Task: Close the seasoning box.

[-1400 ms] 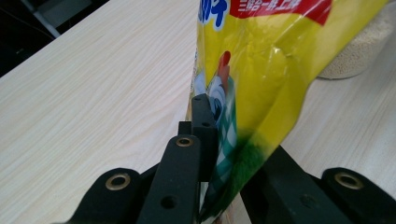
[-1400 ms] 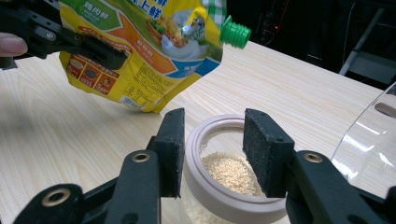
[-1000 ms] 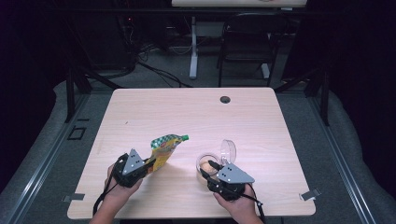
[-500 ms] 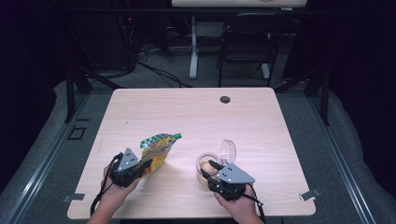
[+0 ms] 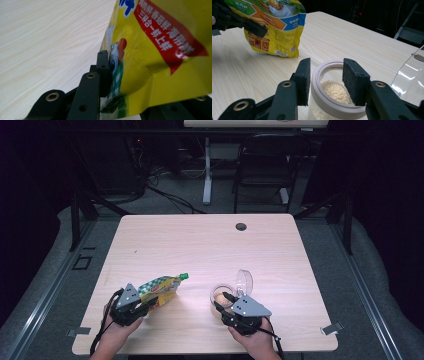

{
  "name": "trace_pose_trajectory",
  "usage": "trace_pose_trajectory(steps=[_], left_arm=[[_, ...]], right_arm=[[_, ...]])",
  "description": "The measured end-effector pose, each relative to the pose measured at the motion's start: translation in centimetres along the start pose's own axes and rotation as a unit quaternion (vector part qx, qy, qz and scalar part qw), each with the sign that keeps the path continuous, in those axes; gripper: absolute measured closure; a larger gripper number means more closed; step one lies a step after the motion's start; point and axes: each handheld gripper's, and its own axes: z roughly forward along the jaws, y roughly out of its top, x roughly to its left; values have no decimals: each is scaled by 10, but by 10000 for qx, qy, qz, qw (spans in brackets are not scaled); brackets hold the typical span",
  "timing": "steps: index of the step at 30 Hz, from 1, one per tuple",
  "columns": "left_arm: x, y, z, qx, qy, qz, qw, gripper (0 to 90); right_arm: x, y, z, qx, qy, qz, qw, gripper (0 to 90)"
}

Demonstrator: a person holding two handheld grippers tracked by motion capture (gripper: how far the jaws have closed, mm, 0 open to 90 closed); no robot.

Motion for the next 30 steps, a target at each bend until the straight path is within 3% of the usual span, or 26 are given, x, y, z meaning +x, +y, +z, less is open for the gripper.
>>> trace_pose_trajectory(steps=[2, 5, 10, 14, 19, 24, 30], left_arm=[[2, -2, -2, -3, -34, -66, 10000, 776], [4, -4, -6, -113, -25, -306, 9995, 686], [5, -9, -9, -122, -103, -353, 9993, 665], [8, -10, -9, -157, -184, -429, 9988, 701], [16, -15, -9, -249, -276, -793, 9962, 703], [29, -22, -7, -351, -348, -1368, 9894, 691], [35, -25, -4, -409, -365, -1424, 9883, 658]], right_arm=[[0, 0, 0, -3, -3, -2, 10000, 582], [-2, 0, -1, 7, -20, 9, 10000, 582], [-2, -1, -1, 3, -13, 3, 10000, 581], [-1, 0, 0, 3, -4, 0, 10000, 581], [-1, -1, 0, 22, 8, -11, 10000, 579], [0, -1, 1, 33, 18, 4, 10000, 578], [1, -1, 2, 43, 64, -17, 10000, 576]])
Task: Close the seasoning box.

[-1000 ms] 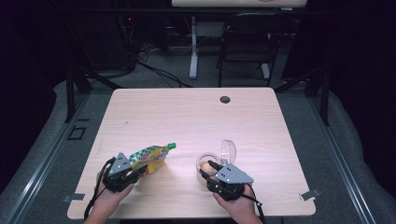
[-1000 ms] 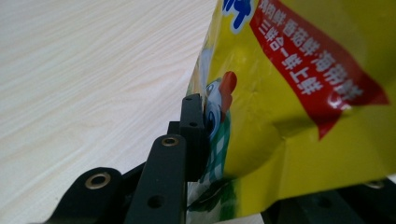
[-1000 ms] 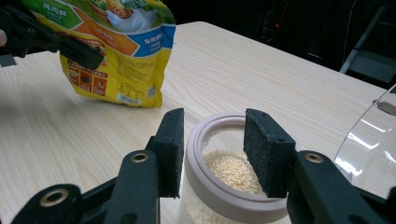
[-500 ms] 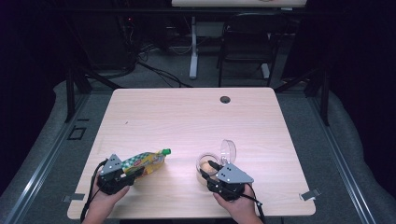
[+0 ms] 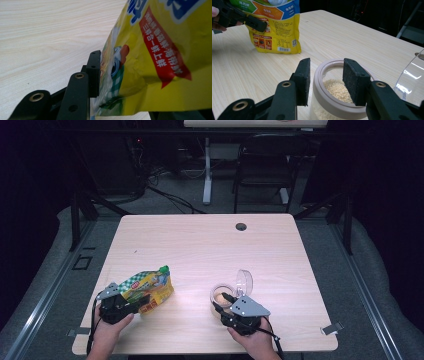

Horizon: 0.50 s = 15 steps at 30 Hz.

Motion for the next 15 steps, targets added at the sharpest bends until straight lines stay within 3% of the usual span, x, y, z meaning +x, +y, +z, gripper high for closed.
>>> trace_pose_trajectory(steps=[8, 15], left_arm=[[-2, -1, -5, -41, 61, 36, 10000, 590], [-1, -3, -10, -203, 127, 8, 9997, 471]], right_arm=[[0, 0, 0, 11, 3, 7, 10000, 575], [-1, -1, 0, 20, 2, 11, 10000, 573]])
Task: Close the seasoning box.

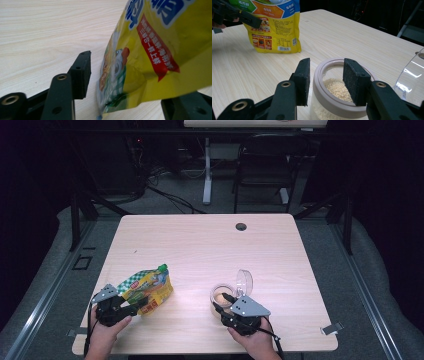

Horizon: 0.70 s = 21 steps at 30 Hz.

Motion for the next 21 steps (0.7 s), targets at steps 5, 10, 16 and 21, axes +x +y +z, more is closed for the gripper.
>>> trace_pose_trajectory(steps=[5, 10, 16, 21], left_arm=[[0, -1, -2, 17, -15, 1, 10000, 444], [-1, -2, -6, 0, -3, -22, 10000, 432], [-2, -8, -17, 68, 92, 64, 9999, 425], [-4, -12, -22, 77, 83, 131, 9999, 425]], right_arm=[[-1, 0, -1, -14, -19, 19, 10000, 569], [-1, 0, -1, -23, -23, 10, 10000, 566], [-4, 1, -3, -43, -33, 49, 10000, 563], [-7, 2, -7, -52, 22, 158, 9999, 548]])
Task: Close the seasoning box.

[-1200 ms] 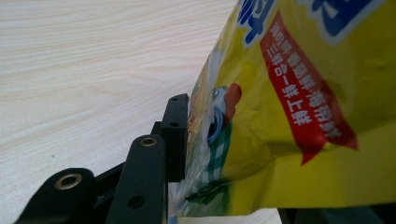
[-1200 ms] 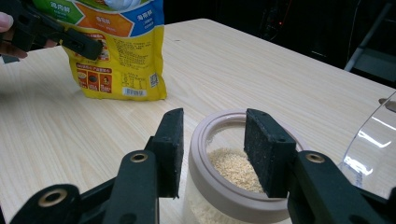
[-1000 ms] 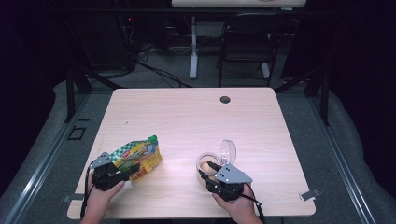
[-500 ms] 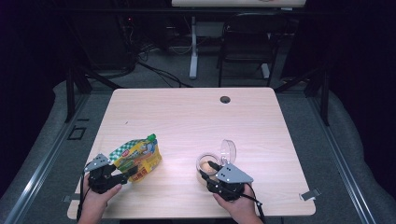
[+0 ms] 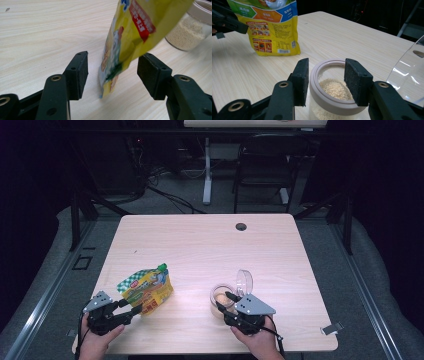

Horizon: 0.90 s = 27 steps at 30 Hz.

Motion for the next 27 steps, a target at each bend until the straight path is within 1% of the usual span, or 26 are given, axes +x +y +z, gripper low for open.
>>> trace_pose_trajectory(steps=[4, 7, 11, 14, 21, 25, 27], left_arm=[[-2, 1, 0, 6, -68, 39, 10000, 425], [-3, 1, 2, 34, -33, 75, 10000, 424], [-4, 2, 3, 22, -69, 93, 9999, 425], [-5, 2, 4, 40, -92, 162, 9998, 426], [-4, 3, 5, 33, -74, 166, 9998, 428], [-4, 3, 5, 33, -65, 190, 9998, 428], [-4, 4, 4, 26, -53, 204, 9998, 428]], right_arm=[[-2, 2, -4, -20, 16, 76, 10000, 547], [-4, 4, -8, -48, 48, 147, 9999, 548], [-6, 6, -13, -34, 39, 192, 9998, 547], [-8, 6, -16, -2, 48, 240, 9997, 548], [-13, 10, -21, 1, 64, 355, 9994, 549], [-16, 10, -23, 48, 54, 387, 9992, 576], [-17, 11, -24, 61, 96, 414, 9991, 587]])
